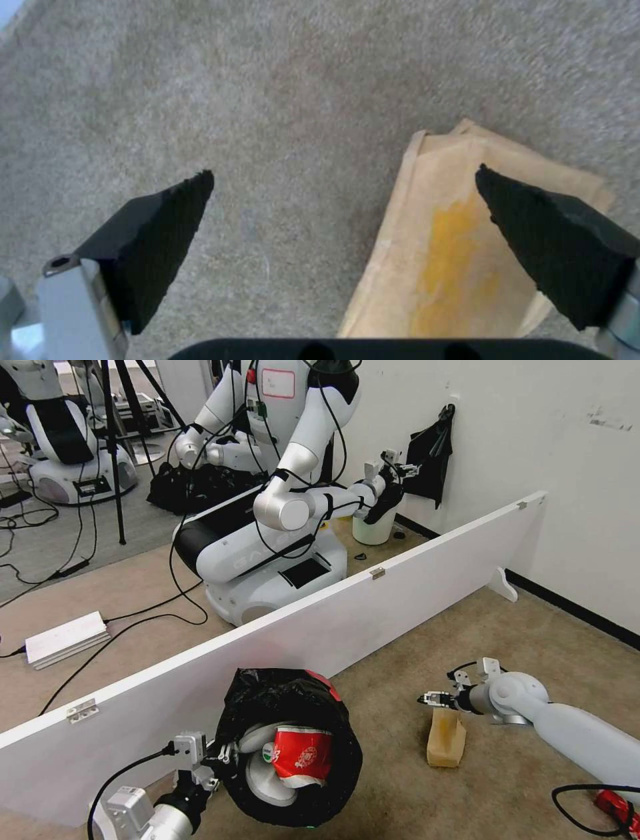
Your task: Pick up the trash bin, then pick up the garbage from the floor and place it into the trash bin.
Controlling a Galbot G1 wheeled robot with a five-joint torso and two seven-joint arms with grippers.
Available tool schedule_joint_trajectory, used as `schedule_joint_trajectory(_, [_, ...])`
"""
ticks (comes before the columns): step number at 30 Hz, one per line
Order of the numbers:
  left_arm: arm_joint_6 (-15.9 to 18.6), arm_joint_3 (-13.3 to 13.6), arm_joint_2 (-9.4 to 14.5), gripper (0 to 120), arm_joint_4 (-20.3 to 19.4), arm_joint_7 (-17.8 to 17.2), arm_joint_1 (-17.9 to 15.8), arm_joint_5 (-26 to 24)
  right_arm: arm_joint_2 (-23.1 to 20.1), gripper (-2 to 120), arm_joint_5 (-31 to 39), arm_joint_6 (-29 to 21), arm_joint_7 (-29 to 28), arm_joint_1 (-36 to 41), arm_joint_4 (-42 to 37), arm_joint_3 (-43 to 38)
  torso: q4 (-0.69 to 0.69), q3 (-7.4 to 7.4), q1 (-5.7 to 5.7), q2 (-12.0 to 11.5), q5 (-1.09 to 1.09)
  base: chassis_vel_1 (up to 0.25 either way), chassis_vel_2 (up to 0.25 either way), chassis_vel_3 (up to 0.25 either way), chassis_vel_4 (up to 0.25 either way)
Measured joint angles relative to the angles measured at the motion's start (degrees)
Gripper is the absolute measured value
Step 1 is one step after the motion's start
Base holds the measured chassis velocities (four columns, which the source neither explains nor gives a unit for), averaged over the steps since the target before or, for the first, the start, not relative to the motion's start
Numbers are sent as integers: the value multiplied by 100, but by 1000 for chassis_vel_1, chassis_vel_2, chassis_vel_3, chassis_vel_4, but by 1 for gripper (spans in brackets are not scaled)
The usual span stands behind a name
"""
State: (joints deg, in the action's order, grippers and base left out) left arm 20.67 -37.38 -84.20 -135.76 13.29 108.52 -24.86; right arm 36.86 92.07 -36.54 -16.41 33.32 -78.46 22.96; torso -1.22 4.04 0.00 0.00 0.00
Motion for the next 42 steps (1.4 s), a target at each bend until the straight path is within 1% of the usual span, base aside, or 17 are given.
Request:
schedule_joint_trajectory(5, [0, -16, -5, 0, 3, 12, 1, -2, 74, 100, -4, 0, -9, 5, 66, 15, 0, 0, 0, 0, 0, 0, 0, 0, 0])
schedule_joint_trajectory(10, [0, -17, -11, 0, 12, 18, 3, -2, 52, 100, -9, 4, -13, 69, 75, -88, 1, 0, 0, 0, 0, 0, 0, 0, 0])
schedule_joint_trajectory(18, [0, 7, -31, 0, 46, 27, -11, 34, -256, 100, -57, 10, -15, 438, -52, -506, -1, 0, 0, 0, 1, 0, 0, 0, 0])
schedule_joint_trajectory(22, [0, 3, -35, 0, 55, 29, -31, 43, -468, 100, -96, 19, -27, 808, -148, -851, 0, 0, 0, 0, 0, 0, 0, 0, 0])
schedule_joint_trajectory(25, [0, 8, -40, 0, 59, 29, -36, 57, -529, 100, -123, 24, -38, 1002, -178, -1001, -1, 0, 0, 0, 1, 0, 0, 0, 0])
schedule_joint_trajectory(30, [5, 15, -50, 0, 61, 30, -39, 77, -539, 100, -173, 26, -43, 1163, -186, -1087, 0, 0, 0, 0, 1, 0, 0, 0, 0])
schedule_joint_trajectory(42, [8, -18, -58, 0, 85, 30, -41, 82, -419, 100, -203, 27, -48, 1217, -97, -1011, 1, 0, 0, 0, 1, 0, 0, 0, 0])
